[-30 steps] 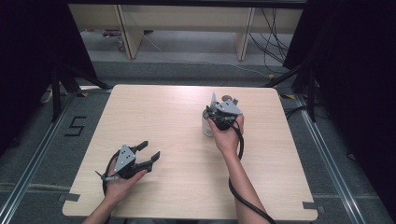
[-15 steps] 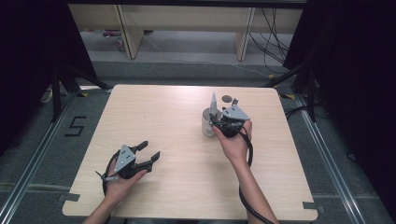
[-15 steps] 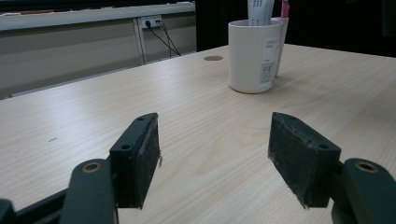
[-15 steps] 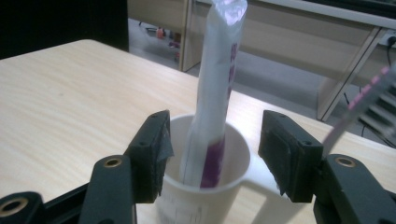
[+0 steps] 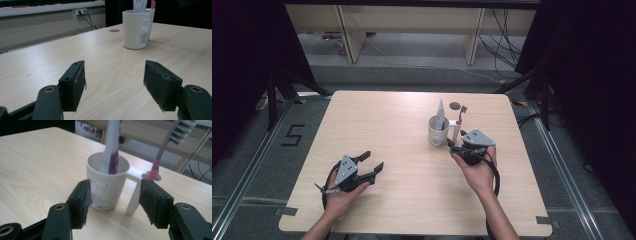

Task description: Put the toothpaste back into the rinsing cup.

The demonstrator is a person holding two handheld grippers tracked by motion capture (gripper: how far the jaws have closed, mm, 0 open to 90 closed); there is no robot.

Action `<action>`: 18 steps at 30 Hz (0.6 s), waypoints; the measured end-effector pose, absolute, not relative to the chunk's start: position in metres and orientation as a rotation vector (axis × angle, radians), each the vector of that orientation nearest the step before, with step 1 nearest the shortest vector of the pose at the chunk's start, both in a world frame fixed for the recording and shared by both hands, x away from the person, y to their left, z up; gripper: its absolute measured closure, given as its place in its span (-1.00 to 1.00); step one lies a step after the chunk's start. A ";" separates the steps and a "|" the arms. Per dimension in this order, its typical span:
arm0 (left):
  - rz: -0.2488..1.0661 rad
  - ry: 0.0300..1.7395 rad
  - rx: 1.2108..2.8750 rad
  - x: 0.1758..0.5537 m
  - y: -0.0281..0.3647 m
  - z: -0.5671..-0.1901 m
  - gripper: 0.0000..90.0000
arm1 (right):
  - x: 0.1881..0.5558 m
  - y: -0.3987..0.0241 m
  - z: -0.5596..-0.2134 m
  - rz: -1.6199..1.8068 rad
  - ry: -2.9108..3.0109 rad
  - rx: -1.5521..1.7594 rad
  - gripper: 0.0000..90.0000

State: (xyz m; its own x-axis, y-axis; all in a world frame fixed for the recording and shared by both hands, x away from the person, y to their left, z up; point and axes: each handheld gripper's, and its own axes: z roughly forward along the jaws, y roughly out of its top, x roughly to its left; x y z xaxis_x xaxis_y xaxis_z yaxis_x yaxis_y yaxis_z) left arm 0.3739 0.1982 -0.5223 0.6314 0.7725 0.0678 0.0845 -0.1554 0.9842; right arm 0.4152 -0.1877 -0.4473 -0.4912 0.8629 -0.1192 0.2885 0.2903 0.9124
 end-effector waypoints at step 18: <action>0.700 0.734 1.626 0.374 0.198 -0.523 -0.26 | 0.371 -0.221 -0.488 1.228 1.929 1.109 -0.07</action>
